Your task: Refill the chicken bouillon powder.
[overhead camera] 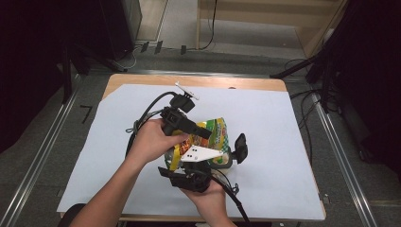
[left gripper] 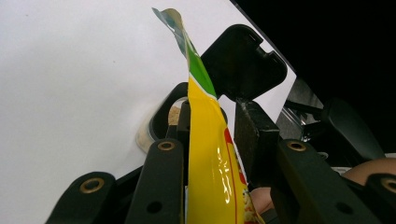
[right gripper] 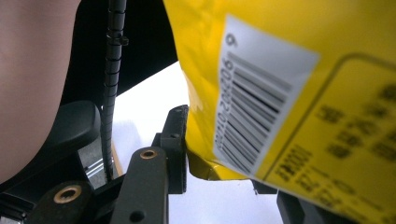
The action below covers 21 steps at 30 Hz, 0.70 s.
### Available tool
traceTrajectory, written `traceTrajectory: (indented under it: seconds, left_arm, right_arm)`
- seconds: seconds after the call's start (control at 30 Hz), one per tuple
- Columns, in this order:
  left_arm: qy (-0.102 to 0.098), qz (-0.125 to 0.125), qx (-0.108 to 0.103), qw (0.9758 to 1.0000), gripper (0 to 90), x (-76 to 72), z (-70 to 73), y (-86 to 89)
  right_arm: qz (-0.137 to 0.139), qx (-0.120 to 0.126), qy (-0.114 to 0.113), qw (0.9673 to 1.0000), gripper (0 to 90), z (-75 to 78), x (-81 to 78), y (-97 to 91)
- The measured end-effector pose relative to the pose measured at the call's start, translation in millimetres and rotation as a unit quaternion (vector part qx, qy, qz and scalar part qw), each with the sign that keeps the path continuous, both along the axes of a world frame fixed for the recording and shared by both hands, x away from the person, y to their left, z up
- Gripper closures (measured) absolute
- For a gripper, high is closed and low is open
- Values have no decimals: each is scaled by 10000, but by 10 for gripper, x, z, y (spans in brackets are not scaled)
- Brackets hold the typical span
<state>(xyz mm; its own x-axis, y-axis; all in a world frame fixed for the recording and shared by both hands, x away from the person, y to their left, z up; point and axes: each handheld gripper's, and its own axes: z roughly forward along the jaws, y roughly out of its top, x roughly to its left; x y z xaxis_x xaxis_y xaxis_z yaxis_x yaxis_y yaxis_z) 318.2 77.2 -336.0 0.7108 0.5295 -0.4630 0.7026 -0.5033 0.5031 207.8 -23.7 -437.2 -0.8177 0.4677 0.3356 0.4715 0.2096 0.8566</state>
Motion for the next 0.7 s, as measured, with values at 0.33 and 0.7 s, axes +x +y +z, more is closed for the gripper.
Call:
traceTrajectory:
  seconds: [0.33,0.7]
  left_arm:
    - [-17,5,5,10000,724,-6,0,-2]
    - [-32,11,-19,10000,726,-4,8,8]
  right_arm:
    - [-7,-14,-7,10000,659,-3,-1,0]
    - [9,-41,-32,10000,660,7,7,-4]
